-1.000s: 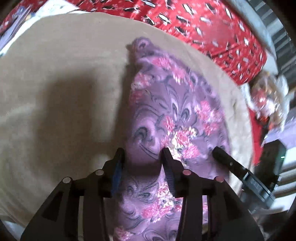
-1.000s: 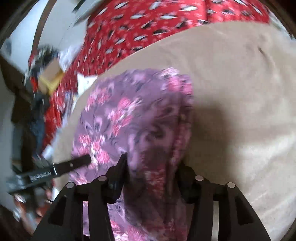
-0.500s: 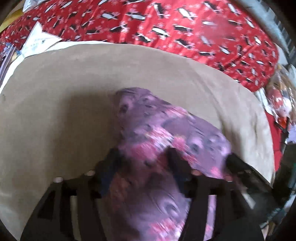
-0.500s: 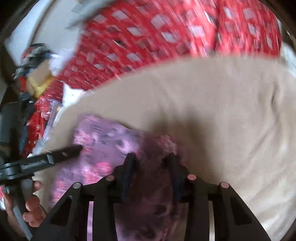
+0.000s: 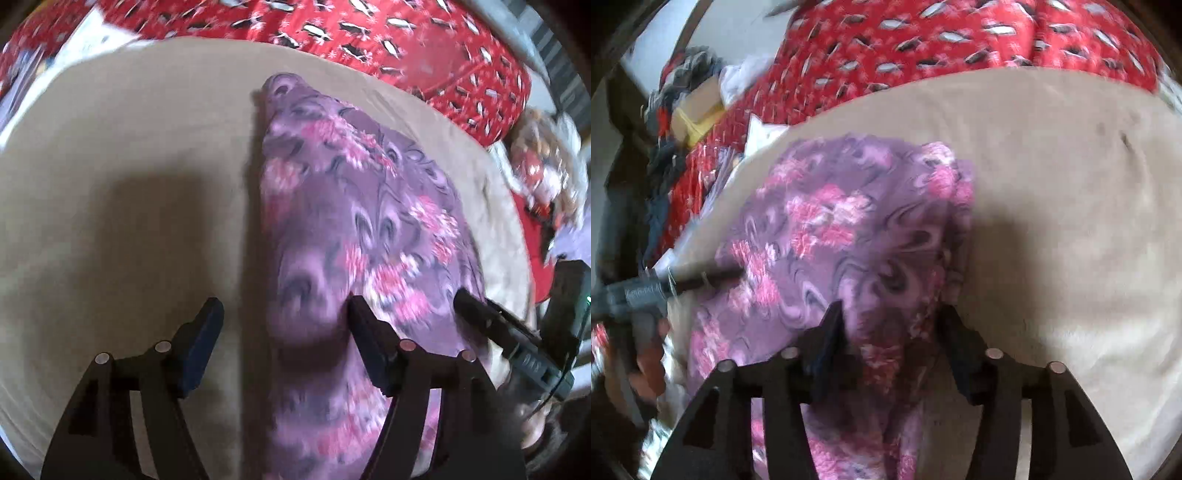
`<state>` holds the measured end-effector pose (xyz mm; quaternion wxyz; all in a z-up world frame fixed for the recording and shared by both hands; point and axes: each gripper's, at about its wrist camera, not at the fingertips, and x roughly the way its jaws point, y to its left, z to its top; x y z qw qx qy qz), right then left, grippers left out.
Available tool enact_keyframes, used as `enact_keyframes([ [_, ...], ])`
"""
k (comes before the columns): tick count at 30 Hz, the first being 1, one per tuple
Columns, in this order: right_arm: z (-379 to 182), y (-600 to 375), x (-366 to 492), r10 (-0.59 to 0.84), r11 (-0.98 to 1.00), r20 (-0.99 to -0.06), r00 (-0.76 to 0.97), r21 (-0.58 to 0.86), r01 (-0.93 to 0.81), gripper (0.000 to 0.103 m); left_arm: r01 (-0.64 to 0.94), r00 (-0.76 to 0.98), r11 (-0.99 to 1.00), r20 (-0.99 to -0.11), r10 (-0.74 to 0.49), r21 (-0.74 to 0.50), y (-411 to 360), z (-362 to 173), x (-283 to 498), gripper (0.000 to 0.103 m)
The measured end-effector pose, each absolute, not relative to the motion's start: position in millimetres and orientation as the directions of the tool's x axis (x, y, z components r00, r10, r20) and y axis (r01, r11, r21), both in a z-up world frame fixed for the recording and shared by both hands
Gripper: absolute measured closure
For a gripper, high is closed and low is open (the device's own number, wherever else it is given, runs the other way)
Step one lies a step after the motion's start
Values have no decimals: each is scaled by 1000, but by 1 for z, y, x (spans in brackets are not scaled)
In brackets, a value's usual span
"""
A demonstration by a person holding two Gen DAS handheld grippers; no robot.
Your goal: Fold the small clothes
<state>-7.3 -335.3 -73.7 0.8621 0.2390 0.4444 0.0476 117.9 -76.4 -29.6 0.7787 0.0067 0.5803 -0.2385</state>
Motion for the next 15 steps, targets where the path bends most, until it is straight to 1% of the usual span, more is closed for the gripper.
enact_keyframes([
  [2,-63,-340,-14,290,853,-744,602,486,190,49,395,263,884,-890,-371,-252,-66,-9,99,34],
  [4,-43,-331,-28,287,875,-717,635,465,130,48,423,314,881,-877,-362,-212,-61,2,79,34],
  [6,-36,-318,-45,283,897,-706,650,435,81,48,440,318,878,-882,-348,-188,-60,-6,70,34],
  [7,-40,-312,-50,282,904,-716,638,422,73,49,453,302,879,-901,-310,-150,-63,-19,62,33],
  [8,-48,-310,-49,269,916,-747,608,393,77,49,457,296,880,-911,-286,-127,-65,-26,62,31],
  [9,-59,-306,-48,237,934,-790,565,345,90,44,459,287,880,-917,-276,-121,-65,-32,60,31],
  [10,-69,-306,-52,230,938,-812,536,332,100,43,440,273,885,-915,-295,-154,-59,-32,57,31],
  [12,-66,-318,-65,256,899,-786,563,407,160,43,412,268,890,-908,-322,-194,-48,-24,52,32],
  [13,-60,-320,-71,250,895,-774,581,413,166,43,417,284,889,-902,-324,-188,-45,-20,46,32],
  [15,-49,-320,-84,237,906,-749,619,400,138,42,422,311,897,-907,-283,-135,-45,-22,38,31],
])
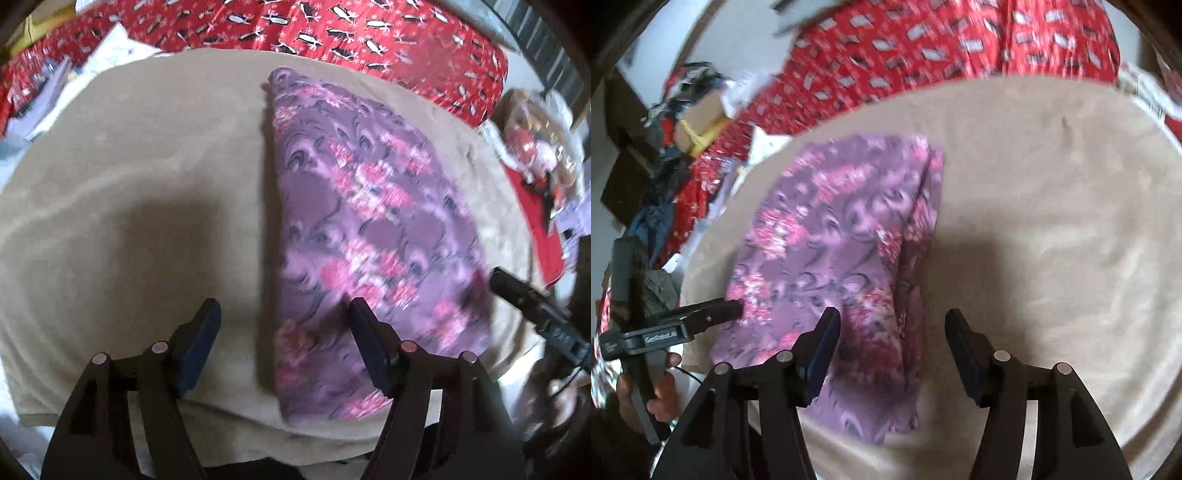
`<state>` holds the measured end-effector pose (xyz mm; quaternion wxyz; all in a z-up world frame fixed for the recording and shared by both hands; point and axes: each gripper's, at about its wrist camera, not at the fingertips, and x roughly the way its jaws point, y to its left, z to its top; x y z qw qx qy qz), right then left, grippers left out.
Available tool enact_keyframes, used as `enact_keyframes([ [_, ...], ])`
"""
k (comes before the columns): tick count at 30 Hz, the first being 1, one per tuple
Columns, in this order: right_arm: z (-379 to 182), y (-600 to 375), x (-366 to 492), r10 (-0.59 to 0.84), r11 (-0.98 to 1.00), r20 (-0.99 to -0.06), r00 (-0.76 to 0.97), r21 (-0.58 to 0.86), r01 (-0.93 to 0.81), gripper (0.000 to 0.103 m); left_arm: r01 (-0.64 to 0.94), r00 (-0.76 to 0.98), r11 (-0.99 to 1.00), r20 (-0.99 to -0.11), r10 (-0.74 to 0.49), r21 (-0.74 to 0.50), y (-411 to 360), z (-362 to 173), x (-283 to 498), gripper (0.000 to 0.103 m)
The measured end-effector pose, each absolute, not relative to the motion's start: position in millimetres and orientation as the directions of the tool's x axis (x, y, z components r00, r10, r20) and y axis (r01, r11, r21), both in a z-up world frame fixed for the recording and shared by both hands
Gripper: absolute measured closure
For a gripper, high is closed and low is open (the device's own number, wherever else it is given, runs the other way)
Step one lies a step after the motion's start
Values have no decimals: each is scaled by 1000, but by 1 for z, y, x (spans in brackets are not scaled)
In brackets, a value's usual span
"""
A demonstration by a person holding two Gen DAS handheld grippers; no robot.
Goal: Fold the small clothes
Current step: 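Release the folded shirt and press it flat with both grippers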
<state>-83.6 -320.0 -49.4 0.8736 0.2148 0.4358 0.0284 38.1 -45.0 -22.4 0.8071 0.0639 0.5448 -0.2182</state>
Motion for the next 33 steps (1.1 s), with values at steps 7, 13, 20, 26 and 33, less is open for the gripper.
enact_keyframes([
  [7,-76,-322,-89,178,909,-835,521,342,238,41,386,275,914,-931,-240,-122,-45,-42,27,29],
  [13,-90,-318,-89,95,946,-888,451,222,238,15,348,313,935,-931,-188,-72,-46,-53,27,11],
  [20,-95,-315,-91,49,940,-873,486,205,274,7,295,298,948,-931,-213,-122,-28,-64,33,0],
  [26,-99,-308,-101,2,921,-868,497,195,336,1,302,303,944,-925,-227,-133,-30,-65,36,0],
  [33,-92,-311,-87,1,936,-909,416,147,320,1,297,297,947,-931,-212,-121,-26,-59,35,0],
])
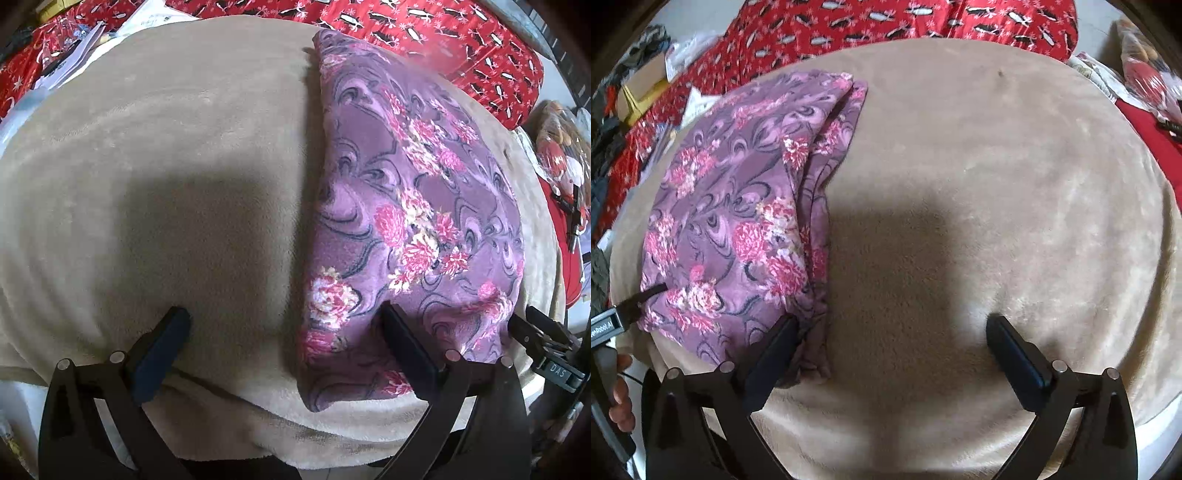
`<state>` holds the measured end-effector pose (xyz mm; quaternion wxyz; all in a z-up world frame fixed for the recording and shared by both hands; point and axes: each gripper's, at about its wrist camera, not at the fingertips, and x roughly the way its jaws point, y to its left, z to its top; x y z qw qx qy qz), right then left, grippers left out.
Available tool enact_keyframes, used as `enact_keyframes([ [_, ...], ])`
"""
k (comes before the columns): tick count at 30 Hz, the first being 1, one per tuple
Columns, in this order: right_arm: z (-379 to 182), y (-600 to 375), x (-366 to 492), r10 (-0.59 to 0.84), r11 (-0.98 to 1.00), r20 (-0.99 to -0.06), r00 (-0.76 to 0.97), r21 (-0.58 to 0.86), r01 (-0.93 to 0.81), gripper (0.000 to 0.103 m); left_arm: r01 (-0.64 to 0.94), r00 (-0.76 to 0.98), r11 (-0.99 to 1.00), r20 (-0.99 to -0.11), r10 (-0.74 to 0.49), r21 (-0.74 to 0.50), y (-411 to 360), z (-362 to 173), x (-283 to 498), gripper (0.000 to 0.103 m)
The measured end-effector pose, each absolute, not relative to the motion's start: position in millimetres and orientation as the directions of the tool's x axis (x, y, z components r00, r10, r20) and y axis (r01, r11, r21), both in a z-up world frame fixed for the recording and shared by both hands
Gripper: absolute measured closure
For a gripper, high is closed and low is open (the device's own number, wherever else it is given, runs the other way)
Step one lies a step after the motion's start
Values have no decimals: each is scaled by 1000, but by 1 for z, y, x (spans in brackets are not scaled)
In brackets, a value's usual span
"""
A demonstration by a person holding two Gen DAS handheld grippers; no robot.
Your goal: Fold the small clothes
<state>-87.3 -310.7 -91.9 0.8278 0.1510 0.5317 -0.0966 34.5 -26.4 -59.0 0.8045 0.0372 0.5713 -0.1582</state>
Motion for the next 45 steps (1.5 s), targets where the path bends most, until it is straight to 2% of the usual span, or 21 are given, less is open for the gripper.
enact_keyframes([
  [4,-75,-310,-91,-99,939,-909,405,49,340,0,327,378,944,-910,-172,-43,-28,-37,24,0],
  [6,-56,-311,-102,-160,939,-882,442,3,345,0,350,424,937,-890,-165,-7,-27,-24,13,0],
  [13,0,-297,-139,-226,946,-771,596,-26,324,0,400,518,915,-835,-183,47,-34,2,-18,0],
  [22,11,-268,-152,-230,964,-707,669,-72,255,0,421,533,904,-826,-181,74,-51,11,-30,0],
  [45,12,-280,-161,-222,948,-702,677,6,317,0,514,491,856,-836,-245,51,-80,12,-62,0],
])
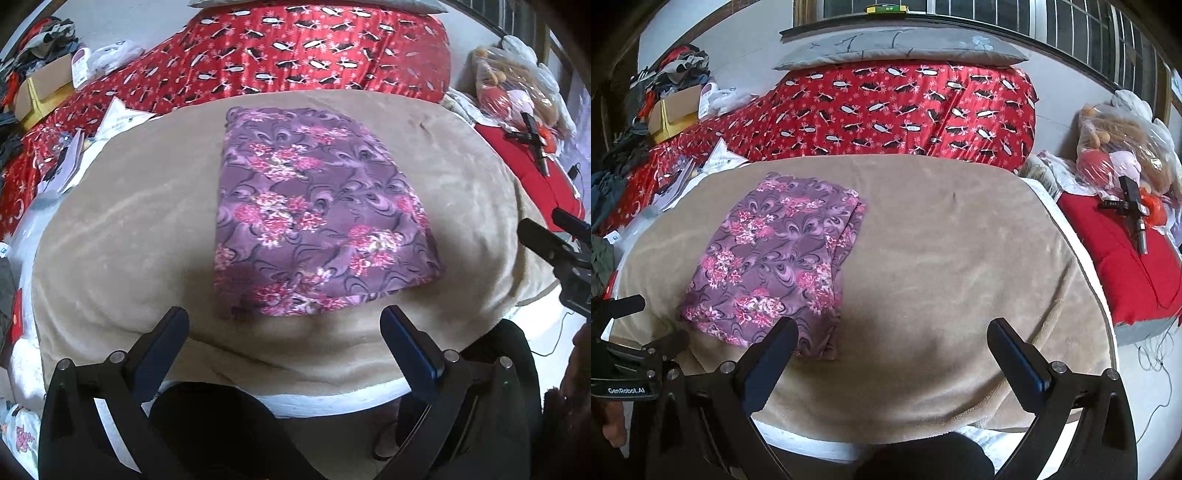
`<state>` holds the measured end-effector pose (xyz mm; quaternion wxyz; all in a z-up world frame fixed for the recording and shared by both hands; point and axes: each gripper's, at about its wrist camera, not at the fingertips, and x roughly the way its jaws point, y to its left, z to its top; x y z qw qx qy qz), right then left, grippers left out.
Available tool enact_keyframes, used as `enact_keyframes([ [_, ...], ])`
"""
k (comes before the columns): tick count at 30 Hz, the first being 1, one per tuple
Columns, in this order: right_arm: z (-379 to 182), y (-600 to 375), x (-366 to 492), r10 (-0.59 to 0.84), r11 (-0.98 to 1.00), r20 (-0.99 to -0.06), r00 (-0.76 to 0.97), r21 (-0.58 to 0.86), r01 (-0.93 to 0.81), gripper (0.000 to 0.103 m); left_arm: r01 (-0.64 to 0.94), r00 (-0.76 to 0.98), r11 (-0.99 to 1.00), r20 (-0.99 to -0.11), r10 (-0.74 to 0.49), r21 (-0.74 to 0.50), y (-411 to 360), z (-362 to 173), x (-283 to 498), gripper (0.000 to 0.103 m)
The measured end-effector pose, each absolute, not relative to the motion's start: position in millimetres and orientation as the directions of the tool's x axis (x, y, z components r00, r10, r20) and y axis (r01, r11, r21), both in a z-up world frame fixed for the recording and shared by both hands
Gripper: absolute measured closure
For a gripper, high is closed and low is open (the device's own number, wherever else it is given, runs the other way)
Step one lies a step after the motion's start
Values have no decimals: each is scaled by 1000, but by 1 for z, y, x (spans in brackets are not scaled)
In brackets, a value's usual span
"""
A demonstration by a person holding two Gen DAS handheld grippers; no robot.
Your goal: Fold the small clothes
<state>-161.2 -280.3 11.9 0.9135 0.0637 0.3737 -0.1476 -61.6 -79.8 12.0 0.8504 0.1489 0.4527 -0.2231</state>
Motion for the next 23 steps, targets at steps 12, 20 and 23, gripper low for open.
enact_keyframes([
  [12,13,-288,-165,-217,948,-699,681,14,317,0,545,518,836,-810,-275,64,-92,24,-77,0],
  [20,14,-289,-166,-220,948,-696,684,13,318,0,566,533,820,-798,-281,89,-97,27,-83,0],
  [23,15,-287,-168,-225,946,-692,686,12,323,0,564,530,820,-804,-269,97,-99,25,-84,0],
])
